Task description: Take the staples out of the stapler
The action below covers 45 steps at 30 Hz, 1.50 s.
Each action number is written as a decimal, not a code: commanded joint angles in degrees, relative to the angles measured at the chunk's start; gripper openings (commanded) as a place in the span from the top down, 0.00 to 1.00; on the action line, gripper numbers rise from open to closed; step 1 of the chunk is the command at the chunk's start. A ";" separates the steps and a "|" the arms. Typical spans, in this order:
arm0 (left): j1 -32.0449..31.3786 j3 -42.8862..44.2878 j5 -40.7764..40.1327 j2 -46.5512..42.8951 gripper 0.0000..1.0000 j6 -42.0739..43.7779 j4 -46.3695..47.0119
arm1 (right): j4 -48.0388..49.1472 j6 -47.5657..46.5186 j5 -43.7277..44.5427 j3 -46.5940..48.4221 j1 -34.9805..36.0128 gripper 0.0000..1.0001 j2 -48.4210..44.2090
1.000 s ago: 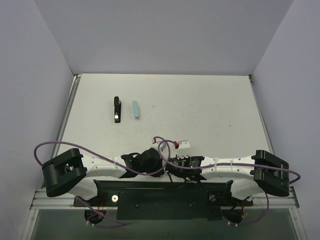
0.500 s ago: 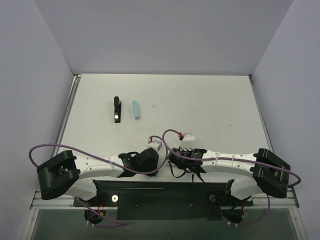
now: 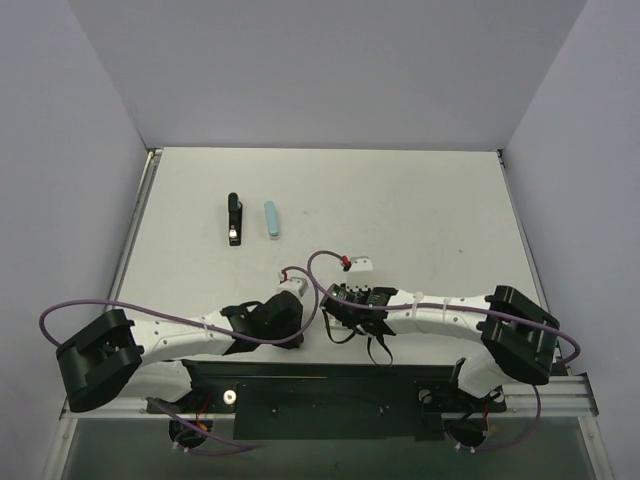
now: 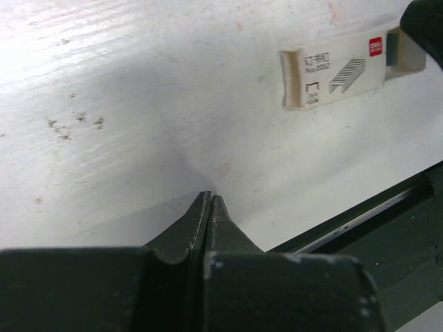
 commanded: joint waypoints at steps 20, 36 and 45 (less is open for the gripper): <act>5.60 1.15 5.99 -0.64 1.00 2.92 4.93 | -1.67 -0.72 -7.66 -11.73 -9.87 1.00 -19.77; 5.68 3.79 5.20 8.15 1.00 2.74 8.36 | 9.84 2.53 -15.58 -17.09 -10.05 1.00 -14.77; 5.60 5.46 4.14 12.28 1.00 3.53 10.36 | 11.43 1.57 -14.70 -15.42 -10.05 1.00 -11.16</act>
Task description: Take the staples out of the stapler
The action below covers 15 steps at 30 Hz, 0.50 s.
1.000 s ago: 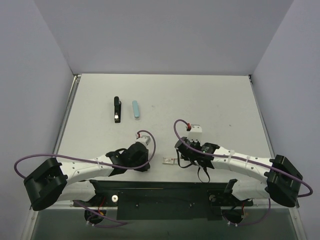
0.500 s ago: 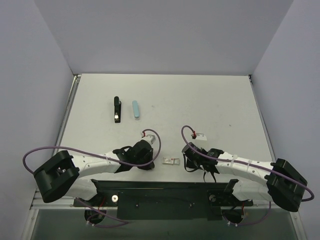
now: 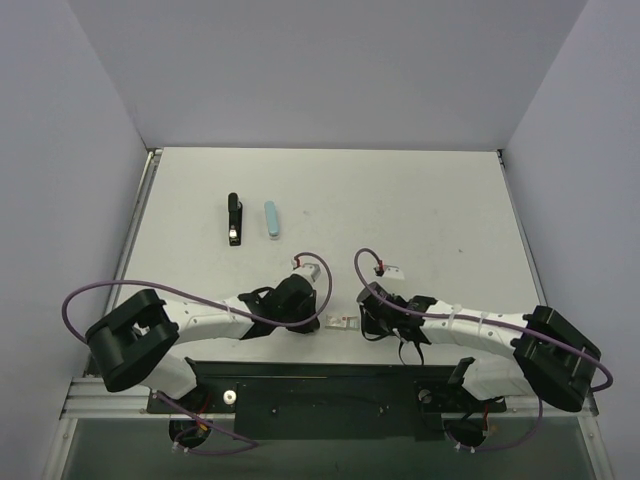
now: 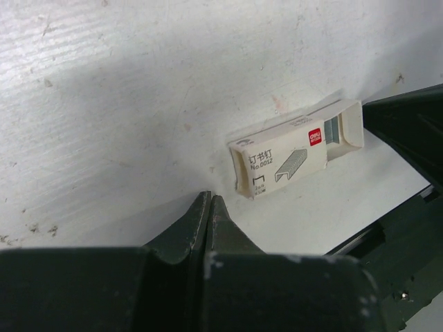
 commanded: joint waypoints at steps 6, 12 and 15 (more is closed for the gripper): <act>0.13 1.33 -1.43 4.60 1.00 1.24 1.42 | 0.04 -0.99 -0.17 2.55 -0.25 1.00 3.82; 0.13 0.98 -1.26 4.87 1.00 0.97 1.59 | 1.10 -1.08 -1.31 3.87 -0.08 1.00 5.58; -0.13 0.89 -1.08 5.04 1.00 0.80 1.77 | 1.80 -1.00 -1.84 4.48 0.10 1.00 6.55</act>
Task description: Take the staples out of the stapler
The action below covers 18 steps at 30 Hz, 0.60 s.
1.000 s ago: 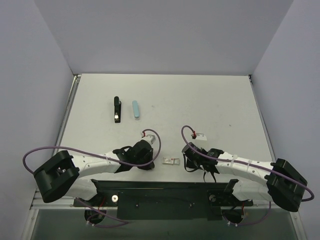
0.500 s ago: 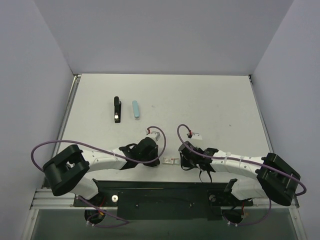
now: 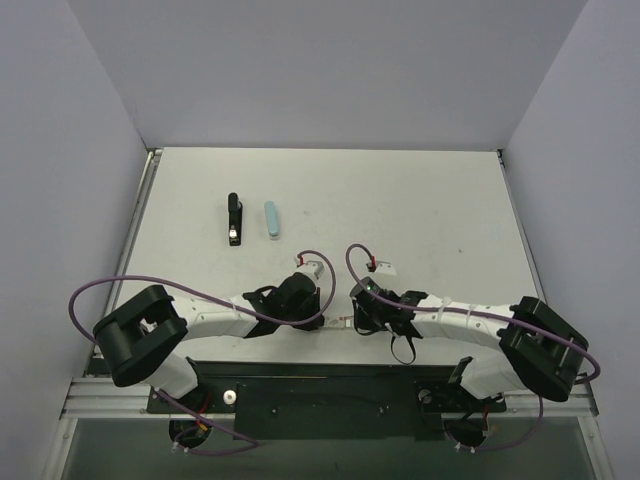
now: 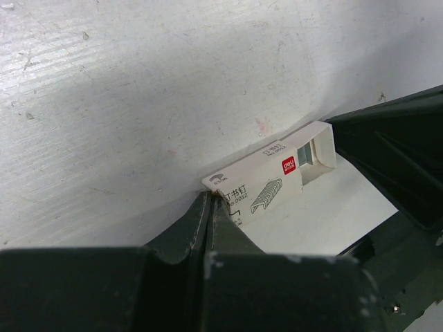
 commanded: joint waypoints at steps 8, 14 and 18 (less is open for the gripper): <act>-1.45 -0.22 -1.58 1.74 1.00 -0.08 -2.41 | -0.78 0.14 -1.49 3.62 1.15 1.00 4.72; -2.33 -0.22 -1.76 2.00 1.00 -0.87 -2.05 | 1.24 0.41 -2.20 4.85 2.20 1.00 6.22; -2.85 0.83 -2.02 2.36 1.00 -1.05 -2.32 | 1.50 0.41 -2.81 5.29 2.73 1.00 6.75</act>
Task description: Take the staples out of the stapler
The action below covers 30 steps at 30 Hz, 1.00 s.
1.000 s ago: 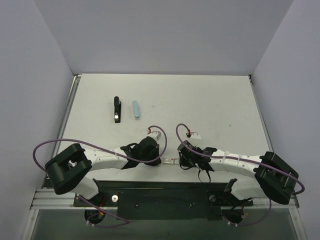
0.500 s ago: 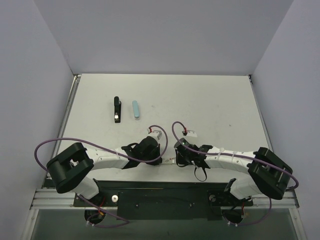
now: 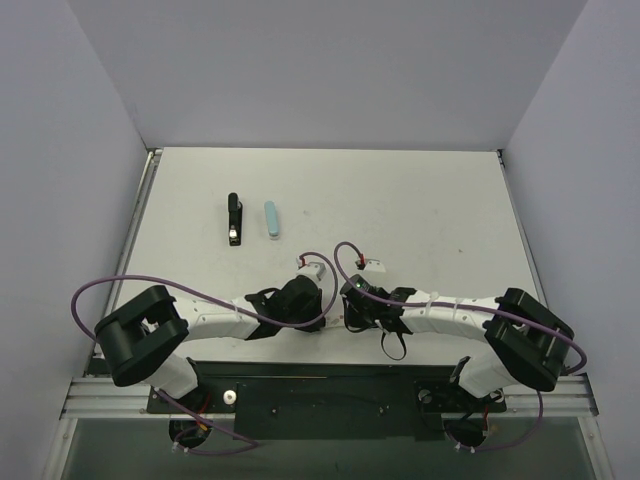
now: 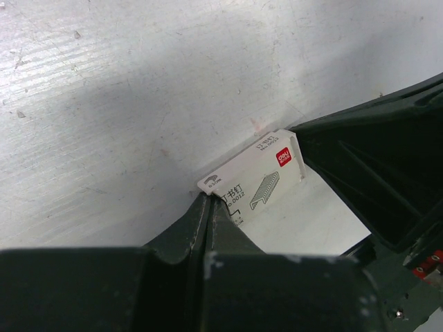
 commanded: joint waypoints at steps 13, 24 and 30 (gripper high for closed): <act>-1.22 2.68 -4.56 -2.01 0.91 1.17 -10.26 | -5.19 -0.23 1.97 1.32 0.68 1.00 -1.09; -1.22 3.12 -8.16 -8.78 0.66 1.52 -16.15 | -9.83 -2.16 5.48 2.63 0.32 0.78 -3.90; -1.13 2.68 -11.67 -14.93 0.65 1.52 -21.07 | -13.35 -4.18 8.03 4.83 0.85 0.54 -8.73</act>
